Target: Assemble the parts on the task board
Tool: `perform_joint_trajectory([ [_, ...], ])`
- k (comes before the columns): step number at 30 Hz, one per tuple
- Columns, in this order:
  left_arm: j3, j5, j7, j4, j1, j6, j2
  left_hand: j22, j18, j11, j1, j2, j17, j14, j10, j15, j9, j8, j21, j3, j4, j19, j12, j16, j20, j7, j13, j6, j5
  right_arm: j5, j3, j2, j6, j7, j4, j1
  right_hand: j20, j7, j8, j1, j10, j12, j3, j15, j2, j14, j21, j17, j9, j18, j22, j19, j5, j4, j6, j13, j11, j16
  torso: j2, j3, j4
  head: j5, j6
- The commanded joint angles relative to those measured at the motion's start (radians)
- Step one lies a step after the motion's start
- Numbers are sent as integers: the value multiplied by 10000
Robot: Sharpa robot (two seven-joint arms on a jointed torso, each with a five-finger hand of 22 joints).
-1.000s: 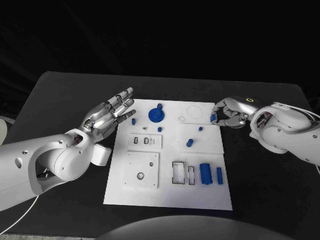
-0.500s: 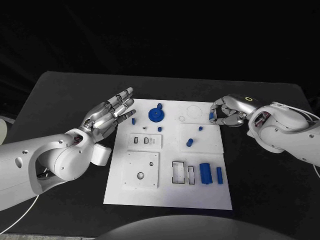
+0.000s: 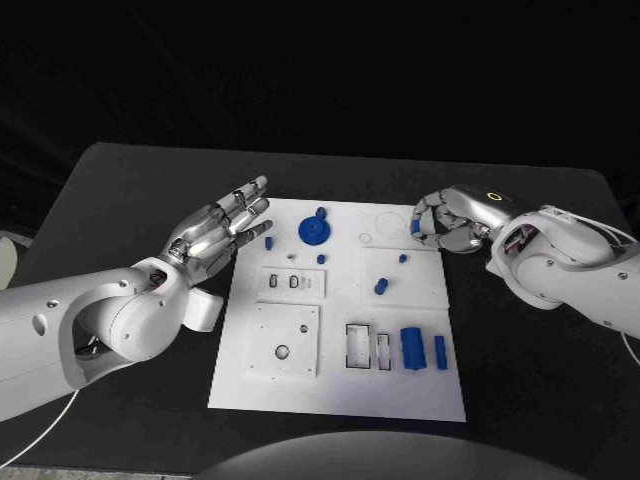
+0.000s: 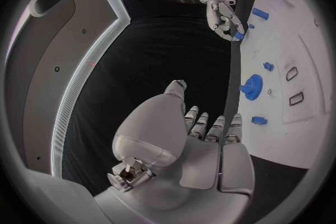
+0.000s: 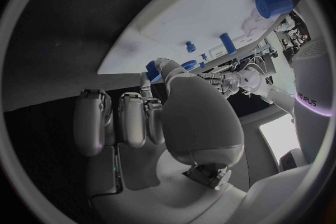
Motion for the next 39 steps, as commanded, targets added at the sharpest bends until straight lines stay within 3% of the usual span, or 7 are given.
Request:
perform_joint_trajectory([
  [1, 1, -36, 82, 16, -2, 190, 22, 16, 168, 63, 34, 71, 2, -3, 16, 85, 9, 54, 10, 0, -80, 20, 31, 2, 83, 35, 13, -4, 68, 530, 17, 39, -188, 59, 359, 155, -52, 6, 28, -48, 980, -5, 113, -59, -2, 689, -34, 1110, 38, 44, 1176, 43, 219, -6, -101, 2558, -35, -21, 0, 0, 28, -7, -10],
  [6, -1, -36, 51, 10, -3, 198, 46, 16, 168, 71, 32, 76, 2, -2, 17, 88, 9, 54, 10, 5, -84, 20, 36, 3, 86, 34, 14, -4, 69, 863, 23, 235, 318, -128, 1100, 393, -43, 46, -29, -124, 1067, 104, 252, -45, -37, 742, 131, 1301, 35, 2, 1301, 135, 524, 9, -194, 2635, -8, 194, 5, -8, 26, -14, -61],
  [12, -4, -36, 19, 23, -3, 178, 29, 16, 167, 85, 31, 86, 3, -1, 19, 95, 9, 52, 11, 16, -91, 21, 45, 4, 93, 32, 15, -5, 70, 451, 25, 846, 1195, -610, 1462, 429, -41, 72, -88, -167, 1067, 104, 311, -40, -76, 759, 186, 1352, 12, -10, 1344, 167, 602, -1, -251, 2635, 5, 255, -4, -11, -9, 47, -152],
  [20, -8, -36, 11, 47, -3, 160, 29, 17, 167, 99, 29, 91, 3, -1, 22, 99, 10, 53, 12, 22, -95, 22, 57, 5, 97, 27, 18, 0, 71, -156, 26, 1849, 1956, -1239, 1349, 217, -37, 89, -161, -212, 1067, 104, 362, -33, -106, 793, 291, 1489, -24, -35, 1420, 222, 573, -20, -276, 2635, 19, 410, 0, 3, 18, 126, -182],
  [30, -13, -36, 22, 26, -4, 177, 69, 17, 167, 99, 29, 91, 3, -1, 22, 99, 10, 53, 12, 22, -95, 22, 57, 5, 97, 27, 18, 0, 71, -510, 29, 2700, 2050, -1530, 1055, -137, -32, 102, -221, -213, 1067, 104, 470, -25, -131, 817, 408, 1566, -56, -61, 1506, 284, 570, -115, -217, 2635, 31, 505, 1, -2, 1, 136, -235],
  [39, -14, -36, 20, 19, -6, 198, 95, 17, 167, 99, 29, 91, 3, -1, 22, 99, 10, 53, 12, 22, -95, 22, 57, 5, 97, 27, 18, 0, 71, -647, 30, 2929, 2129, -1696, 762, -342, -30, 108, -237, -209, 1067, 104, 493, -22, -139, 817, 405, 1563, -63, -60, 1507, 283, 549, -143, -210, 2635, 35, 503, 5, -3, -1, 175, -267],
])
